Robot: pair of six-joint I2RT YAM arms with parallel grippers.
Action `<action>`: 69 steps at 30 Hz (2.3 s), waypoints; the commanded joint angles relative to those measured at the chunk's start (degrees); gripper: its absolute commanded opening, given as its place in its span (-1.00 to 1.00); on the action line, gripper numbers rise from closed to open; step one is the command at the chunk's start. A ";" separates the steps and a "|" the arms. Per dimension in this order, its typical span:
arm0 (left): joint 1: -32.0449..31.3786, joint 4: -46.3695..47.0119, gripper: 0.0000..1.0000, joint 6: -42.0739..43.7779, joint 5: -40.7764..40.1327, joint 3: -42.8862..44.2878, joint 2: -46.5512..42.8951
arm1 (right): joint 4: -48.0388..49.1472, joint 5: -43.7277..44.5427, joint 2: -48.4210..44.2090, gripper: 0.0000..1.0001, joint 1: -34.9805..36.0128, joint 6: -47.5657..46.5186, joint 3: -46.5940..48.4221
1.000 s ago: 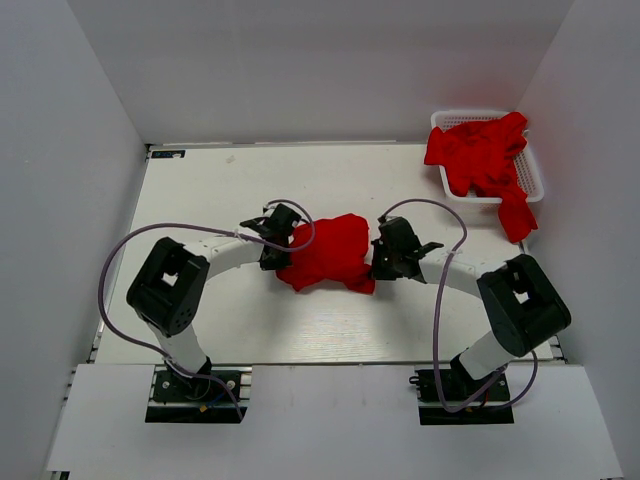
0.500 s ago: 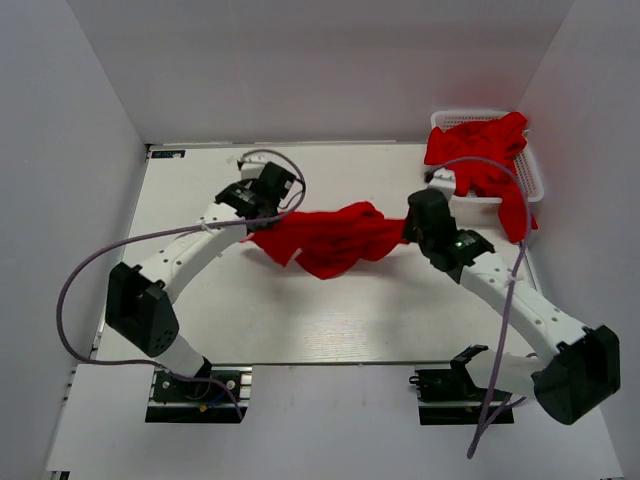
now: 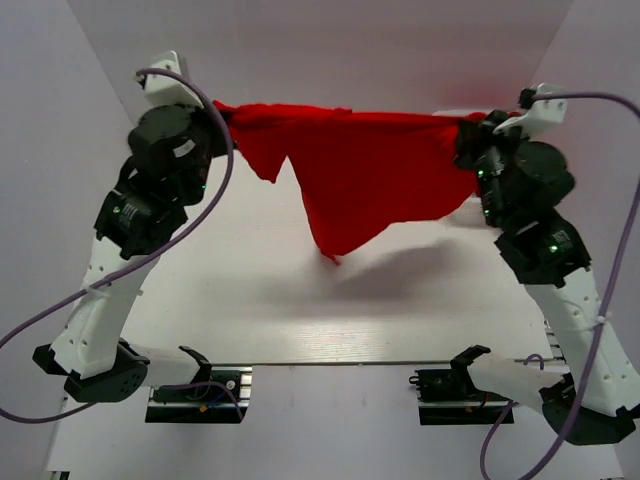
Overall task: Fold and stack the t-shirts
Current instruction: Flatten out the tshirt
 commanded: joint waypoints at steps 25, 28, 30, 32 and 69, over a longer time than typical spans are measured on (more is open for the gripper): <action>2.27 5.15 -1.00 14.03 -15.93 18.26 18.81 | 5.12 -4.40 18.26 -1.00 -2.57 -14.69 17.79; 5.16 5.15 -1.00 15.51 -16.72 27.74 30.30 | 7.41 -4.23 25.99 -1.00 -3.27 -13.99 21.56; 7.53 6.36 -1.00 17.62 -15.42 37.32 34.99 | 6.97 -4.58 32.92 -1.00 -4.24 -13.81 30.41; 8.68 14.05 -1.00 22.45 -14.88 39.02 36.24 | 7.23 -5.71 38.45 -1.00 -5.11 -13.90 40.69; 7.28 -16.91 1.00 -25.70 19.95 -52.14 -12.19 | -4.90 -27.97 -2.11 0.81 -5.47 4.64 -37.84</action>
